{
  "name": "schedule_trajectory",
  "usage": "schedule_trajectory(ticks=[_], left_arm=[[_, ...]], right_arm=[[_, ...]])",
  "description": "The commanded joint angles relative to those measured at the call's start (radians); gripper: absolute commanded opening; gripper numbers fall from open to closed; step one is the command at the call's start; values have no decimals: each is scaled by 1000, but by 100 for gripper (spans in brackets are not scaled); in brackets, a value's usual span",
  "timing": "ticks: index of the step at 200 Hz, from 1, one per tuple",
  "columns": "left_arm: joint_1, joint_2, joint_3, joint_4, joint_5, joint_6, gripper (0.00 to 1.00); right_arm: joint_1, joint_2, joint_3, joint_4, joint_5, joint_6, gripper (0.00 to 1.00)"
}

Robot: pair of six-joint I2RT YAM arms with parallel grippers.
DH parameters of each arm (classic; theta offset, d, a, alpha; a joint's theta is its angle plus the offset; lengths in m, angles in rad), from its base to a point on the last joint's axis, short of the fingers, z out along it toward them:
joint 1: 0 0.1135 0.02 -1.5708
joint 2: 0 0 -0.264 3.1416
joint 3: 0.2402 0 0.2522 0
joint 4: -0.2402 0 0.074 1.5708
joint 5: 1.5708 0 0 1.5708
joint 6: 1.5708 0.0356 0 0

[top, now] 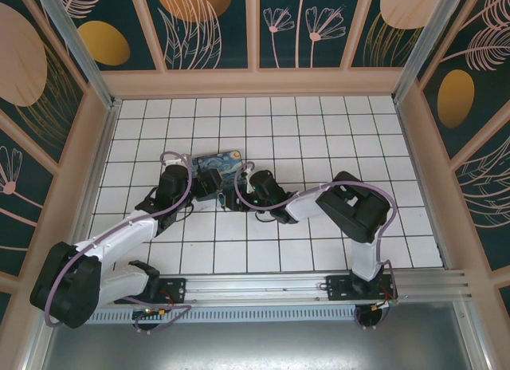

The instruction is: Unlock the padlock with the key

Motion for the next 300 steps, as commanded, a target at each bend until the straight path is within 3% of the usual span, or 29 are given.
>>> schedule_trajectory(ticks=[1, 76, 190, 261, 300], left_arm=[[4, -16, 25, -7, 22, -5, 91], [4, 8, 37, 31, 48, -35, 91], [4, 13, 25, 58, 56, -62, 91], [5, 14, 21, 59, 65, -60, 91], [4, 14, 15, 62, 76, -65, 91]], right_arm=[[-3, 45, 38, -45, -14, -93, 47], [12, 89, -3, 92, -75, -158, 48], [89, 141, 98, -73, 150, -263, 48], [76, 132, 66, -43, 145, -211, 43], [55, 107, 22, 19, 101, -183, 32]])
